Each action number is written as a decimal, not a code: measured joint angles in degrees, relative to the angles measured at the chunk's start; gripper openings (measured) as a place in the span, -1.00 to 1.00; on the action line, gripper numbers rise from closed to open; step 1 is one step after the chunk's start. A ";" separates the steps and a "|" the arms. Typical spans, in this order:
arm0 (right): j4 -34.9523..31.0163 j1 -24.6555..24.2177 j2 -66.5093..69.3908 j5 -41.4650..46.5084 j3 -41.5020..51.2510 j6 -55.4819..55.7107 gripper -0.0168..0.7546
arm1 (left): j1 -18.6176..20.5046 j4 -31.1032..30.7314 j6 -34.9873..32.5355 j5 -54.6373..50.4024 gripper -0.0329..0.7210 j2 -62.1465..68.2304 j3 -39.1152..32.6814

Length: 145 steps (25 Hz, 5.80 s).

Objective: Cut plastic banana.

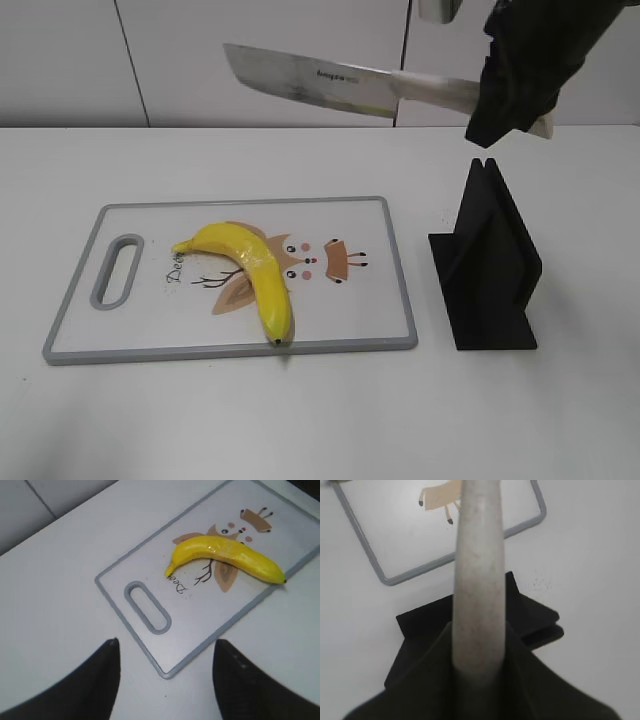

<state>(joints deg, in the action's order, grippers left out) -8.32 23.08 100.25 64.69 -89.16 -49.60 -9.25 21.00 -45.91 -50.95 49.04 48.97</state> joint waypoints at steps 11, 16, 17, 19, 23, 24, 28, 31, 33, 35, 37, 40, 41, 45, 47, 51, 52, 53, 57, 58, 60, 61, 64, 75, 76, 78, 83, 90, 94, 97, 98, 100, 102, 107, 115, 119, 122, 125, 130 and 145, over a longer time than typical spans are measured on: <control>-5.95 0.00 9.54 1.17 -6.58 -18.67 -0.52 | -5.67 3.41 -24.76 -5.96 0.55 27.43 21.53; -8.16 0.00 12.09 2.12 -6.77 -23.82 -0.52 | -11.23 1.29 -28.27 -7.32 0.55 37.75 28.94; -8.58 0.00 12.61 2.12 -6.81 -24.55 -0.52 | -11.87 1.10 -28.34 -7.47 0.55 39.67 30.17; -9.57 0.00 13.25 2.12 -6.88 -26.04 -0.52 | -12.84 0.88 -28.56 -7.74 0.54 42.99 32.24; -10.46 0.00 13.70 1.88 -7.14 -27.25 -0.52 | -13.09 0.77 -28.76 -8.24 0.47 48.50 34.53; -10.59 0.00 13.73 1.76 -7.21 -27.38 -0.52 | -13.09 0.68 -28.76 -8.41 0.45 49.57 34.53; -11.68 0.00 13.92 1.51 -7.26 -27.59 -0.52 | -13.09 0.29 -28.76 -8.01 0.33 52.65 34.59; -12.20 0.00 14.03 1.46 -7.26 -27.60 -0.52 | -13.09 0.29 -28.76 -6.15 0.08 53.29 34.59; -12.35 0.00 14.38 1.46 -7.26 -27.66 -0.52 | -13.09 0.29 -28.76 -5.27 -0.15 53.29 34.59; -12.53 0.00 14.92 1.46 -7.26 -27.66 -0.52 | -13.09 0.29 -28.76 -4.78 -0.36 53.29 34.64; -12.82 0.00 15.31 1.41 -7.26 -27.66 -0.52 | -13.09 0.29 -28.76 -4.71 -0.49 53.29 34.64; -13.27 0.00 15.56 1.14 -7.26 -27.60 -0.52 | -13.09 0.23 -28.76 -4.77 -0.73 53.29 34.64; -13.37 0.00 15.63 1.07 -7.26 -27.60 -0.52 | -13.09 0.16 -28.82 -4.97 -0.81 53.29 34.64; -13.41 0.00 15.74 0.59 -7.32 -28.07 -0.52 | -13.09 0.03 -28.89 -5.66 -0.94 53.29 34.64; -13.35 0.00 15.74 0.34 -7.38 -28.07 -0.52 | -13.16 -0.70 -26.39 -5.12 -0.94 53.29 34.64; -13.24 0.00 15.81 -0.19 -7.34 -27.26 -0.52 | -13.53 -2.67 -21.59 -4.77 -0.94 53.29 34.64; -13.24 0.00 15.80 -0.19 -7.34 -26.78 -0.52 | -13.59 -2.82 -20.88 -4.77 -0.93 53.29 34.64; -13.24 0.00 15.82 -0.19 -7.34 -26.16 -0.52 | -13.67 -2.97 -20.36 -4.77 -0.93 53.29 34.57; -12.74 0.06 15.88 -0.01 -7.34 -23.06 -0.50 | -13.86 -3.04 -19.20 -3.00 -0.92 53.29 33.16; -12.33 0.06 15.88 0.15 -7.34 -22.92 -0.49 | -14.03 -2.93 -19.06 -2.54 -0.92 53.29 32.53; -11.65 0.06 15.99 0.44 -7.34 -22.68 -0.49 | -14.25 -2.51 -18.49 -0.95 -0.92 53.29 30.49; -11.33 0.11 15.99 0.51 -7.34 -22.67 -0.49 | -14.32 -2.34 -17.93 -0.07 -0.92 53.29 29.58; -11.12 0.21 16.73 0.50 -7.34 -22.67 -0.48 | -14.39 -2.08 -16.77 2.83 -0.91 53.29 26.93; -10.92 0.21 24.73 -1.57 -7.34 -22.67 -0.45 | -15.37 -0.47 -16.90 9.49 -0.90 59.98 23.20; -10.86 0.21 26.36 -1.75 -7.34 -22.67 -0.45 | -15.67 -0.40 -16.90 11.53 -0.90 61.36 22.13; -10.70 -0.08 29.27 -1.67 -7.61 -22.67 -0.42 | -16.19 -0.36 -17.04 13.84 -0.90 62.75 21.00; -10.53 -0.18 30.23 -0.95 -8.51 -22.57 -0.41 | -16.31 -0.51 -17.11 14.57 -0.90 62.96 20.83; -10.40 0.07 25.53 -0.92 -8.85 -22.17 -0.41 | -16.37 -1.05 -16.48 13.92 -0.91 58.74 20.03; -10.45 0.07 21.18 2.26 -11.23 -21.76 -0.41 | -16.43 -2.90 -16.21 11.36 -0.92 52.69 21.14; -10.85 0.07 18.84 3.77 -13.16 -21.65 -0.41 | -16.43 -4.50 -16.21 10.93 -0.93 48.84 21.46; -11.00 0.07 18.41 4.15 -13.83 -21.65 -0.41 | -16.43 -4.90 -16.21 10.87 -0.93 47.81 21.46; -11.23 0.19 18.05 4.61 -15.12 -21.60 -0.41 | -16.43 -5.62 -16.16 10.68 -0.93 46.34 21.46; -11.37 0.19 17.99 5.00 -15.94 -21.60 -0.41 | -16.43 -6.04 -16.10 10.63 -0.93 45.78 21.46; -11.50 0.20 17.94 5.28 -16.21 -21.52 -0.41 | -16.43 -6.23 -16.53 10.84 -0.81 45.72 21.46; -12.48 0.20 17.87 5.64 -16.21 -19.43 -0.52 | -16.37 -5.26 -16.13 15.61 0.63 45.15 21.57; -11.62 0.20 17.87 5.51 -16.21 -18.97 -0.52 | -16.23 -5.33 -15.92 18.49 0.77 42.18 21.57; -11.62 0.20 17.56 5.51 -16.21 -17.43 -0.52 | -15.39 -6.25 -11.54 20.17 0.77 39.14 21.57; -11.61 0.20 16.77 5.51 -16.21 -10.51 -0.52 | -13.29 -7.53 -4.12 19.72 0.72 35.30 21.57; -11.32 0.20 14.63 5.56 -16.21 4.21 -0.52 | -7.99 -11.16 10.82 15.15 0.66 28.47 21.57; -9.33 0.20 5.19 5.64 -13.75 40.05 -0.52 | 6.44 -17.89 34.18 -13.73 0.64 18.27 19.73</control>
<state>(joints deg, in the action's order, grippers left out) -17.65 23.28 105.44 70.33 -102.91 -9.55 -2.81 3.11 -11.73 -64.67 67.31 68.70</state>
